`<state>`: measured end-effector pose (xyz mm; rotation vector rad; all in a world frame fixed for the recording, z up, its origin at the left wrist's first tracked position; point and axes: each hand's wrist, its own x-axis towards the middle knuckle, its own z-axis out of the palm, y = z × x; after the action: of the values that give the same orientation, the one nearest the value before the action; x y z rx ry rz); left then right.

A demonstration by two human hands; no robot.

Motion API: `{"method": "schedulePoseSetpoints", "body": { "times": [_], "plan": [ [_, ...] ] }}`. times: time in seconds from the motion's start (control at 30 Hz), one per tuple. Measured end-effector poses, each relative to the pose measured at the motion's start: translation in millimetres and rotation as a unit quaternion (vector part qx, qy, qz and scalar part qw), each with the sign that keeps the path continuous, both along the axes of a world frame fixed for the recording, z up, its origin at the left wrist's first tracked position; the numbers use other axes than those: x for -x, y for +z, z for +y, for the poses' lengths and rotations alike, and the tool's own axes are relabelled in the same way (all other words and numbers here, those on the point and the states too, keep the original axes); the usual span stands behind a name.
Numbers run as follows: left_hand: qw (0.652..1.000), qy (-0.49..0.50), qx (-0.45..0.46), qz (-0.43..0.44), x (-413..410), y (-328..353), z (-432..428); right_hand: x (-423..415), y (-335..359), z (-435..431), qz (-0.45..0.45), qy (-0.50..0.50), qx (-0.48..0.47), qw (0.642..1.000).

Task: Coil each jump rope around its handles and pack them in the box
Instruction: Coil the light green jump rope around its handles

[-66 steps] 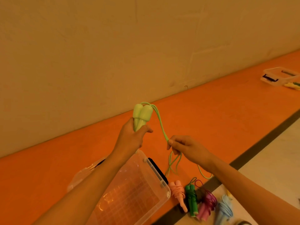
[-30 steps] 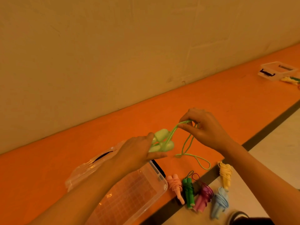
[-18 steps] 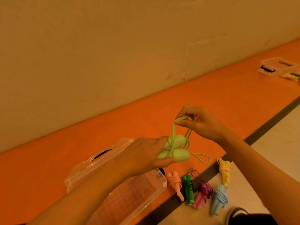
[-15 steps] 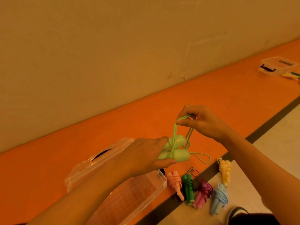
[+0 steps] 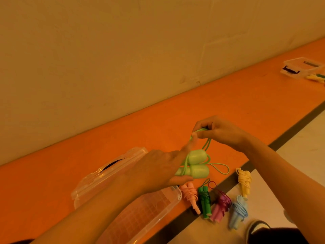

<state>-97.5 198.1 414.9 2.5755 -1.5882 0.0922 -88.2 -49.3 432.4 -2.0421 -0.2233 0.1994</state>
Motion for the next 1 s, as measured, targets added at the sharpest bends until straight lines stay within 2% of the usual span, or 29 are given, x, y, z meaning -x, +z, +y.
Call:
{"method": "schedulePoseSetpoints", "body": {
  "times": [0.1,0.2,0.33,0.4,0.5,0.73,0.83,1.0],
  "plan": [
    [0.997,-0.072,-0.019,-0.027,1,-5,-1,-2,-5,4,0.022,0.025,0.005,0.999],
    [0.993,-0.11,-0.042,-0.012,5,-6,-4,-3,-7,5,0.022,0.054,-0.018,0.998],
    [0.997,-0.079,0.002,0.007,-6,-10,7,-2,-4,-10,0.041,0.066,-0.045,0.996],
    [0.998,-0.06,0.005,0.025,-13,-12,13,-1,-3,-20,0.07,0.077,-0.049,0.993],
    [0.997,-0.051,0.0,0.05,-15,-11,16,0,-2,-28,0.06,0.066,-0.029,0.996],
    [0.993,-0.109,0.011,-0.042,-6,-13,3,-7,-5,-10,-0.008,0.026,0.034,0.999],
    [0.991,-0.123,0.011,-0.041,-3,-13,1,-8,-9,-4,0.015,0.01,0.017,1.0],
    [0.994,-0.089,0.041,-0.05,-13,-14,7,-8,-23,-15,0.075,0.022,-0.02,0.997]
  ]
}}
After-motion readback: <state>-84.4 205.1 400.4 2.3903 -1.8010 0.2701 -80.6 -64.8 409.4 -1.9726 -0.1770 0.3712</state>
